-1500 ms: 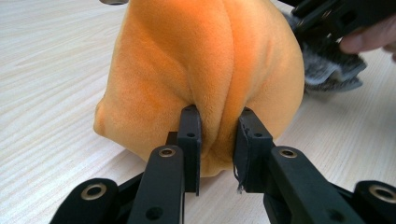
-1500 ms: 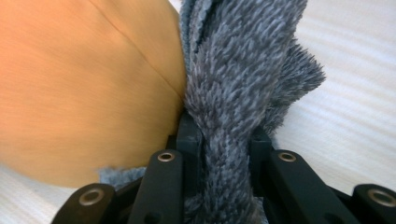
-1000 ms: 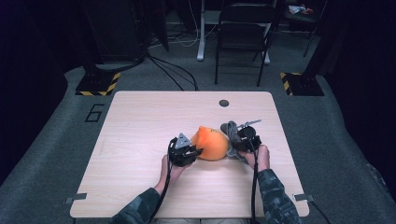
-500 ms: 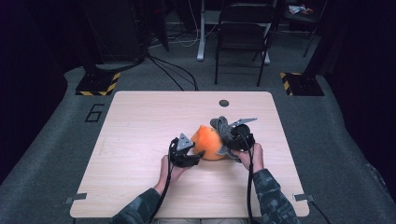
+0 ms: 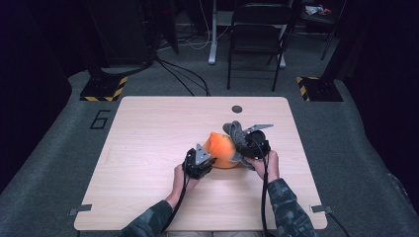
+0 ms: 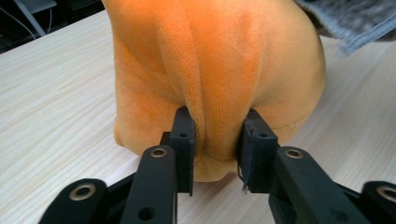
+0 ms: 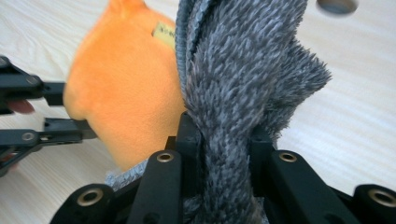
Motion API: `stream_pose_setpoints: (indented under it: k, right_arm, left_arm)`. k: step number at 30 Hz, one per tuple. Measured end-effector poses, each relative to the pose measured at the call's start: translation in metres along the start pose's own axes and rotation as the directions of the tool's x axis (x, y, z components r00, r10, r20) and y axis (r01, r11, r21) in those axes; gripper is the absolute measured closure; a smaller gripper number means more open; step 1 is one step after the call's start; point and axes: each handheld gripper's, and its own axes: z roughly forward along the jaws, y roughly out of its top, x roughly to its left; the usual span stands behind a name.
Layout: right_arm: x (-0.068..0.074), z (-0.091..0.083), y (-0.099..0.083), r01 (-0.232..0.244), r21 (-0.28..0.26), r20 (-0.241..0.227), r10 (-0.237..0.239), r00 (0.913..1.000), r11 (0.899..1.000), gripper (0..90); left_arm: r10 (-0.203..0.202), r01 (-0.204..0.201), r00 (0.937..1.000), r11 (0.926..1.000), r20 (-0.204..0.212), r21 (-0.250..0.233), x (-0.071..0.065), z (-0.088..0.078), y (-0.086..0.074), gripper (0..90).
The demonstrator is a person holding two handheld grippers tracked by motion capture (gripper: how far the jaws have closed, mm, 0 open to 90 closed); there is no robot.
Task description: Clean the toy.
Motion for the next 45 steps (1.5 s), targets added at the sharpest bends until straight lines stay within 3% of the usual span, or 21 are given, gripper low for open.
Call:
stream_pose_setpoints:
  k: [3, 7, 12, 13, 16, 26, 37, 41, 45]
  right_arm:
    - [0.007, -0.012, 0.008, 0.019, -0.027, -0.018, -0.020, 0.9996, 0.999, 73.5]
    - [0.032, -0.027, 0.019, 0.068, -0.069, -0.050, -0.071, 0.9962, 0.995, 73.4]
    - [0.062, -0.017, 0.020, 0.155, -0.052, -0.063, -0.158, 0.9855, 0.987, 72.6]
    - [0.065, -0.012, 0.018, 0.142, -0.039, -0.051, -0.144, 0.9882, 0.989, 72.7]
    - [0.062, 0.001, 0.013, 0.148, -0.028, -0.025, -0.148, 0.9886, 0.989, 73.1]
    - [0.044, 0.002, 0.010, 0.130, 0.006, 0.022, -0.130, 0.9913, 0.992, 73.4]
    - [0.013, 0.004, 0.000, 0.044, 0.071, 0.041, -0.047, 0.9981, 0.997, 73.3]
    - [0.001, 0.008, -0.004, 0.034, 0.097, 0.056, -0.040, 0.9976, 0.995, 73.2]
    - [-0.010, 0.016, -0.012, -0.004, 0.141, 0.071, -0.006, 0.9974, 0.990, 73.1]
  left_arm:
    - [-0.073, 0.073, 0.9972, 0.9973, 0.016, -0.009, 0.004, -0.003, 0.002, 72.2]
    - [-0.130, 0.131, 0.9905, 0.9914, 0.044, -0.009, 0.004, -0.010, 0.006, 72.3]
    - [-0.142, 0.143, 0.9873, 0.9896, 0.071, -0.010, -0.002, -0.013, 0.009, 72.2]
    - [-0.131, 0.131, 0.9890, 0.9913, 0.069, 0.000, -0.001, -0.013, 0.008, 72.2]
    - [-0.129, 0.129, 0.9890, 0.9916, 0.071, 0.007, 0.000, -0.009, 0.006, 72.1]
    - [-0.139, 0.137, 0.9859, 0.9903, 0.093, 0.022, 0.005, -0.006, 0.005, 70.2]
    - [-0.140, 0.139, 0.9854, 0.9901, 0.097, 0.017, 0.006, -0.005, 0.004, 69.2]
    - [-0.142, 0.141, 0.9854, 0.9899, 0.094, 0.011, 0.006, -0.004, 0.003, 69.1]
    - [-0.135, 0.134, 0.9863, 0.9909, 0.095, 0.013, 0.007, -0.004, 0.003, 69.0]
